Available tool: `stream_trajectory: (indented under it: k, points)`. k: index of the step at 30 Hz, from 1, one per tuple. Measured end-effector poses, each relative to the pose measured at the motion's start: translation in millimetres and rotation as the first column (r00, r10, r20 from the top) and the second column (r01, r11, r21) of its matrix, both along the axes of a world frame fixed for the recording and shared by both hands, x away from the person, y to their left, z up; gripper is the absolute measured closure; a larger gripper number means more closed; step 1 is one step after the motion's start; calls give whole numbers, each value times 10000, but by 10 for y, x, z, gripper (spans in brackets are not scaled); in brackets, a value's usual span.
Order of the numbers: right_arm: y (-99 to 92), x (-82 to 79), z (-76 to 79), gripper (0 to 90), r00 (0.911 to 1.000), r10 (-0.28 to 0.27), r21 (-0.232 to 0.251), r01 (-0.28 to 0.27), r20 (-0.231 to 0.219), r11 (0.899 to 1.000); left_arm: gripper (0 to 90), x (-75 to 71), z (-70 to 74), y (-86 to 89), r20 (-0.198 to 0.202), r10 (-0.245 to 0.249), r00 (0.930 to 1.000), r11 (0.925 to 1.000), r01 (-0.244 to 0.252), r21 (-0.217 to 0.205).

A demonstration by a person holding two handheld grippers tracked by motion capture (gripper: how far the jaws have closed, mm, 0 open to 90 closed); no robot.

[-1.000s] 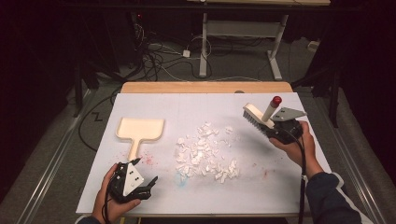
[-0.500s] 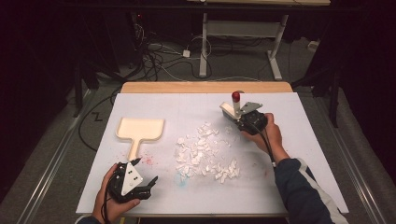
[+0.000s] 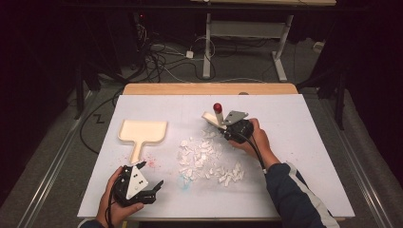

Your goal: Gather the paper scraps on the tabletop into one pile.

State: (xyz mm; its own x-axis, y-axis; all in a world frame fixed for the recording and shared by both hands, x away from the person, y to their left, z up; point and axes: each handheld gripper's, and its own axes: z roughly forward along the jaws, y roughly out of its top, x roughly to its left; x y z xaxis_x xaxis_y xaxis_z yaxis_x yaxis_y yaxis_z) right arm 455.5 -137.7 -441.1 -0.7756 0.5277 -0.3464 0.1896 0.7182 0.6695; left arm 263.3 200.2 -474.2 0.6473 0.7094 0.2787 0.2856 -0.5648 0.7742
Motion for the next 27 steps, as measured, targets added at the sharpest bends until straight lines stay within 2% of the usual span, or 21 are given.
stream_trajectory:
  k: [2,8,14,15,18,22,26,27]
  points:
    - [21,-50,-16,680,9983,552,-31,-552,-207,9985,165,-2,-4,-8,-25,22,10000,10000,-22,29]
    - [-17,-255,-40,678,9876,1558,49,-1557,-173,9878,165,-28,-11,-5,-96,28,10000,10000,-27,96]
    - [-128,-539,-15,680,9665,2550,425,-2538,-276,9663,165,-55,-11,15,-147,131,9998,9997,-128,197]
    - [-128,-539,-15,680,9665,2550,425,-2538,-276,9663,165,-55,-11,15,-147,131,9998,9997,-128,197]
    - [-155,-721,25,681,9553,2949,418,-2939,-192,9549,165,-56,-3,1,-114,132,9998,9997,-129,207]
    - [-212,-816,145,682,9532,3023,419,-3021,20,9524,165,-52,-13,-2,-129,231,9997,9989,-226,408]
    - [-328,-819,282,682,9653,2597,879,-2610,255,9613,165,-46,-8,24,-129,301,9995,9992,-298,251]
    - [-328,-819,282,682,9653,2597,879,-2610,255,9613,165,-46,-8,24,-129,301,9995,9992,-298,251]
